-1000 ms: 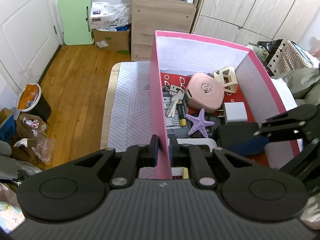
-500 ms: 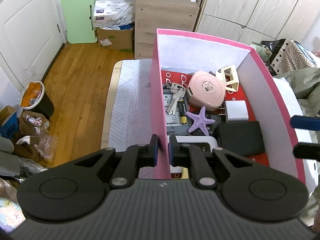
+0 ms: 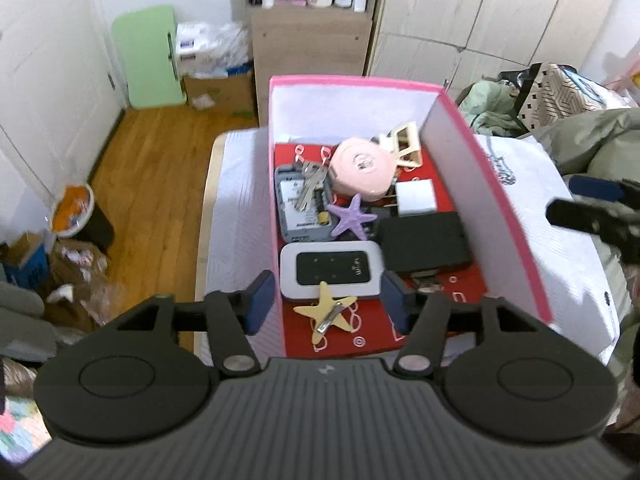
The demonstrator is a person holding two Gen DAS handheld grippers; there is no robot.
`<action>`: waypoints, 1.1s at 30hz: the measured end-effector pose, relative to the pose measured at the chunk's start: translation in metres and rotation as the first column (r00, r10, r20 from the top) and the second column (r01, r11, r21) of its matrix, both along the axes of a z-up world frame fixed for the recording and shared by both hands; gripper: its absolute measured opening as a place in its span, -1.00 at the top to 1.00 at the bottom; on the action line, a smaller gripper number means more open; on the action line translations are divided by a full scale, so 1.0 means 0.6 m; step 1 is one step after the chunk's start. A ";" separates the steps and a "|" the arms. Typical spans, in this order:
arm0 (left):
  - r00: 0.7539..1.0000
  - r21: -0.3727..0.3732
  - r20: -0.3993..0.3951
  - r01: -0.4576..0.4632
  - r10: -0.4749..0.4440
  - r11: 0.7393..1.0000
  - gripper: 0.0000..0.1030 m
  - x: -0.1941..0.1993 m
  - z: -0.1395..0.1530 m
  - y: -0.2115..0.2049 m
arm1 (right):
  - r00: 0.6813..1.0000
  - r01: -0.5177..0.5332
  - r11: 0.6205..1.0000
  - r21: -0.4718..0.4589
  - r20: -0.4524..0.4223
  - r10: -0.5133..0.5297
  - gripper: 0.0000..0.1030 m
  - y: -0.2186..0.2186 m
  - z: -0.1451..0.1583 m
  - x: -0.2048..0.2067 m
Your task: Organize rigid objects
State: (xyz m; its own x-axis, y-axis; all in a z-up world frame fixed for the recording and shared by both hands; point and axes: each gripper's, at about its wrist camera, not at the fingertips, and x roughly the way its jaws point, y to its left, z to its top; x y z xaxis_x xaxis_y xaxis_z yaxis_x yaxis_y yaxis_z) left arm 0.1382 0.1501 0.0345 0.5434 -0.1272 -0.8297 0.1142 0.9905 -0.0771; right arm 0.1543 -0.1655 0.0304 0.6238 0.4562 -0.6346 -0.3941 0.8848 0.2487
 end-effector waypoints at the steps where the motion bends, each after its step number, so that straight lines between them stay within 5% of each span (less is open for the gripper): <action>1: 1.000 -0.001 0.009 0.000 0.000 1.000 -0.36 -0.006 0.006 -0.004 | 1.000 0.012 1.000 0.003 -0.007 -0.012 -0.90 -0.005 0.003 0.001; 3: 1.000 -0.018 0.023 -0.008 0.008 1.000 -0.60 -0.018 0.014 -0.012 | 0.999 0.038 0.999 0.021 -0.036 -0.037 -0.90 -0.019 0.011 0.000; 10: 0.997 -0.106 0.011 -0.068 0.070 0.992 -0.65 -0.049 0.015 -0.032 | 0.990 0.063 0.989 0.137 0.115 -0.079 -0.90 -0.068 0.070 -0.078; 16: 0.988 -0.006 0.083 -0.131 0.131 0.991 -0.71 -0.079 0.025 -0.068 | 0.994 0.090 0.967 0.239 0.044 -0.103 -0.90 -0.103 0.076 -0.083; 23: 0.977 0.030 0.113 -0.186 0.181 0.982 -0.84 -0.098 0.017 -0.101 | 0.996 0.090 0.993 0.073 -0.015 -0.089 -0.89 -0.087 0.053 -0.104; 33: 0.985 0.050 0.101 -0.148 0.143 0.988 -0.84 -0.118 0.009 -0.139 | 0.978 0.206 0.978 -0.015 -0.031 -0.207 -0.89 -0.094 0.048 -0.143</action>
State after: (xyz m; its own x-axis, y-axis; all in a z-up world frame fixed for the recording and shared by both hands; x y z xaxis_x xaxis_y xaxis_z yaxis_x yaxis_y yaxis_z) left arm 0.0676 0.0670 0.0397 0.6309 0.0052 -0.7758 -0.0273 0.9995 -0.0155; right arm 0.0687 -0.2216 0.0591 0.6827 0.3123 -0.6606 -0.1944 0.9491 0.2478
